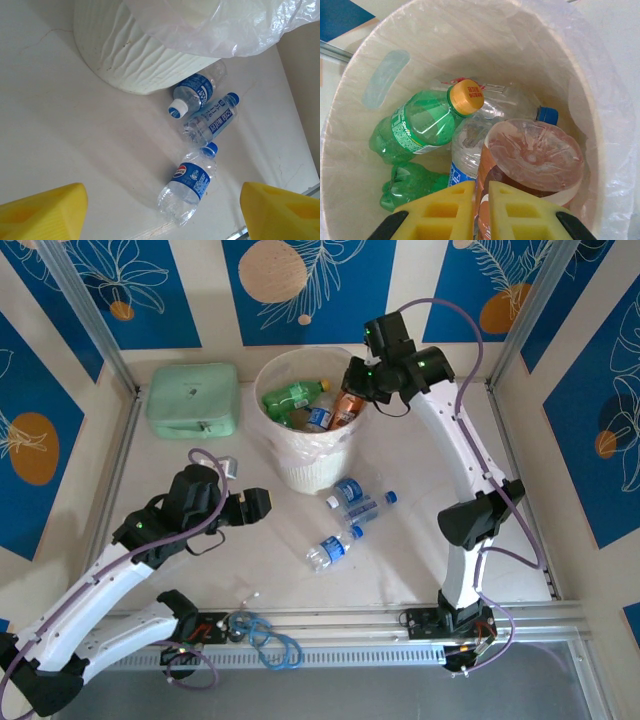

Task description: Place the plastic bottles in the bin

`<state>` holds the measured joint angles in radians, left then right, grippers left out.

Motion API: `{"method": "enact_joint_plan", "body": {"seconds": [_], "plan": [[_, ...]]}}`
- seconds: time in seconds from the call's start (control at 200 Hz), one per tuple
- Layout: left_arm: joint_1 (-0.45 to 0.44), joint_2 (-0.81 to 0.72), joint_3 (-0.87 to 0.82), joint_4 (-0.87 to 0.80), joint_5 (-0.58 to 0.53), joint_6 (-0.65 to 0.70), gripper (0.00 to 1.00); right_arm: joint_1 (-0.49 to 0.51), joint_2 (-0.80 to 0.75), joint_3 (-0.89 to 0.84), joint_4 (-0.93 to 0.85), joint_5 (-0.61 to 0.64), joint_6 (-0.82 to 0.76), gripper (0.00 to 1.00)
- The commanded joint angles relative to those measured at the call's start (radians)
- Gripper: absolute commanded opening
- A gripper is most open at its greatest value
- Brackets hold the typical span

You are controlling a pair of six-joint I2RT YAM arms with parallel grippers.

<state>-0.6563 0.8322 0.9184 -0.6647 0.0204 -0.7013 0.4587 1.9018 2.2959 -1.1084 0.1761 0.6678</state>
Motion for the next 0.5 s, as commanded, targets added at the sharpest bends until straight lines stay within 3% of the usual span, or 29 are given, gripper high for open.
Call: {"method": "enact_joint_plan", "body": {"seconds": [0.0, 0.155, 0.305, 0.39, 0.495], "plan": [[0.010, -0.005, -0.006, 0.026, 0.021, -0.009, 0.79, 0.008, -0.023, 0.003, -0.007, -0.007, -0.019, 0.16], [0.009, -0.008, -0.004, 0.025, 0.018, -0.009, 0.80, 0.015, -0.046, 0.068, -0.022, -0.021, -0.026, 0.24], [0.009, -0.007, -0.001, 0.023, 0.007, -0.001, 0.82, 0.040, -0.095, 0.126, -0.095, 0.047, -0.033, 0.41], [0.009, -0.007, -0.001, 0.026, 0.007, 0.002, 0.82, 0.047, -0.175, 0.049, -0.110, 0.103, -0.009, 0.47], [0.010, -0.005, -0.001, 0.032, 0.010, 0.003, 0.82, 0.042, -0.323, -0.186, -0.065, 0.158, 0.047, 0.51]]}}
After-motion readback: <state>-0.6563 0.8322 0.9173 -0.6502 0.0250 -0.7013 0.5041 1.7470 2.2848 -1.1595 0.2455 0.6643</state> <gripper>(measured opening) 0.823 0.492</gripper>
